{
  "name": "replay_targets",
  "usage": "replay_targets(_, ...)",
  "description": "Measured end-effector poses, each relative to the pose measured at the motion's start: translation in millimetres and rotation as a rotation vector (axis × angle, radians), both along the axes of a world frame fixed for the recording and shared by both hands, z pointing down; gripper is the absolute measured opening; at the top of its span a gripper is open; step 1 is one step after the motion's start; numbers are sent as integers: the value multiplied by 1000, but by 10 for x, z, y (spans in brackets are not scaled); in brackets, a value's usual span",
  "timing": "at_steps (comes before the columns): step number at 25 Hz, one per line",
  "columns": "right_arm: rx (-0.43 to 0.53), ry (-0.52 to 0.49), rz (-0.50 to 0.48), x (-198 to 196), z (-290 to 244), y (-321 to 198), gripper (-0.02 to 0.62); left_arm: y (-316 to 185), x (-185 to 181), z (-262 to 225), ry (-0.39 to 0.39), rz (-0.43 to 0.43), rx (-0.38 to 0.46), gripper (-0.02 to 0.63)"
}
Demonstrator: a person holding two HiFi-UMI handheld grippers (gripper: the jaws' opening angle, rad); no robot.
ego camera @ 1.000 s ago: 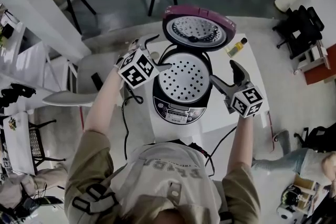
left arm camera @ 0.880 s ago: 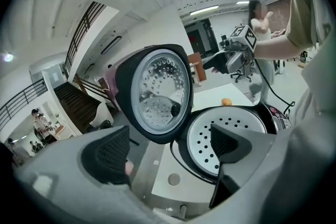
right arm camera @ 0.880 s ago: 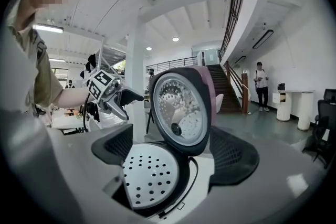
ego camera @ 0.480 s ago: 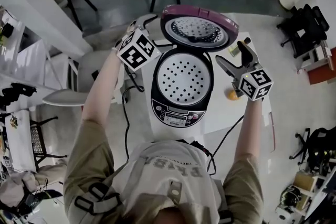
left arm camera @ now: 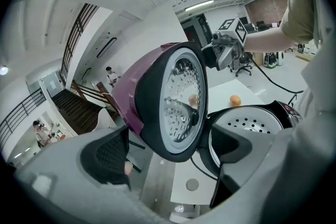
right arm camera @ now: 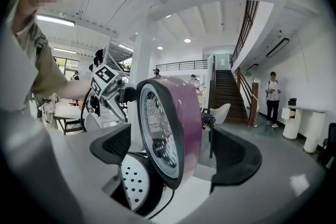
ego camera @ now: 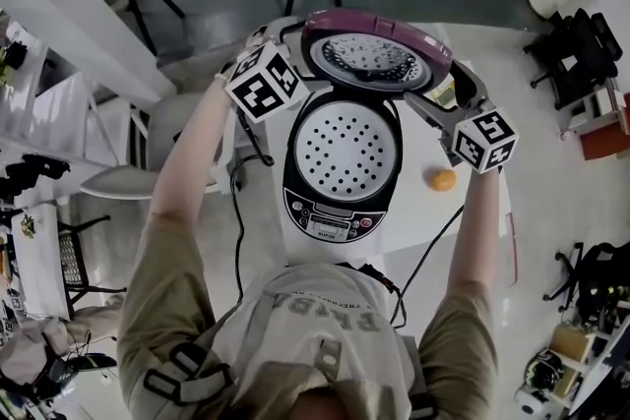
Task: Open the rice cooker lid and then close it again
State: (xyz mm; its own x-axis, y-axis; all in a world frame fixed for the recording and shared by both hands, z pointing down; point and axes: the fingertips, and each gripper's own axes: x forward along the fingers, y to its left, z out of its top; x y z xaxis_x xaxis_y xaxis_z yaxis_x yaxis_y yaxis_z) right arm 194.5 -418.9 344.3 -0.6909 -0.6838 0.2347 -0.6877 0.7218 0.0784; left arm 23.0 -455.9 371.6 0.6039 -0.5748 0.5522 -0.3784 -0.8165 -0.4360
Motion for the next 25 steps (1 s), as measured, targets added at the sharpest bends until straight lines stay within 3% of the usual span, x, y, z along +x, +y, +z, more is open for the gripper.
replay_targets(25,30,95,-87,-226,-32,319,480,277,-62,61,-106,29,22,512)
